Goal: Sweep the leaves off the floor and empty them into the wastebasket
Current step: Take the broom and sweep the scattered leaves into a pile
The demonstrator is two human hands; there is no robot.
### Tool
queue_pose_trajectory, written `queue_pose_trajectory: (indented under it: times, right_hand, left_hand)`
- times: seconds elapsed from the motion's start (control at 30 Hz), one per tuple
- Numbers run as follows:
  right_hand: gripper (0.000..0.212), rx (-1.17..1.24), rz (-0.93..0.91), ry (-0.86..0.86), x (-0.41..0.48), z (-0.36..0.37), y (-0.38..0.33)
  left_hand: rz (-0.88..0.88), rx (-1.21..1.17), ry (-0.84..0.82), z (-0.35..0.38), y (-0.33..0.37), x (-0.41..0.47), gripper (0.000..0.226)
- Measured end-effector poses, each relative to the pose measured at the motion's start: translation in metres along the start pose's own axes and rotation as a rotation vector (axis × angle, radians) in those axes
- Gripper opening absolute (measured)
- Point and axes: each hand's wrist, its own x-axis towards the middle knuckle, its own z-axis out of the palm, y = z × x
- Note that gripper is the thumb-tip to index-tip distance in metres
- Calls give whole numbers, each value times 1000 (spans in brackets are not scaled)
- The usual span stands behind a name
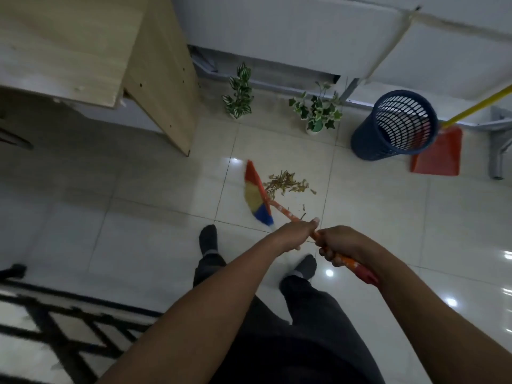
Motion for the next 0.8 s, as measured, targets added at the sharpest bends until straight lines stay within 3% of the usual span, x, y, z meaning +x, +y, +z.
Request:
queue_pose_trajectory:
  times: [0.27, 0.53, 0.6, 0.8]
  right_hand:
    - [16, -11, -37, -36, -6, -67, 44]
    - [10, 101, -124, -203, -32, -101, 68]
    - [10, 119, -102, -252, -29, -104, 74]
    - [20, -36, -45, -234, -9, -108, 98]
  left_hand:
    - [86, -166, 132, 90, 40, 12, 63]
    - [139, 26, 658, 123, 56, 24, 54]
    - [107, 26, 635, 122, 56, 29, 52]
    - [-31, -65, 253, 122, 51, 46, 56]
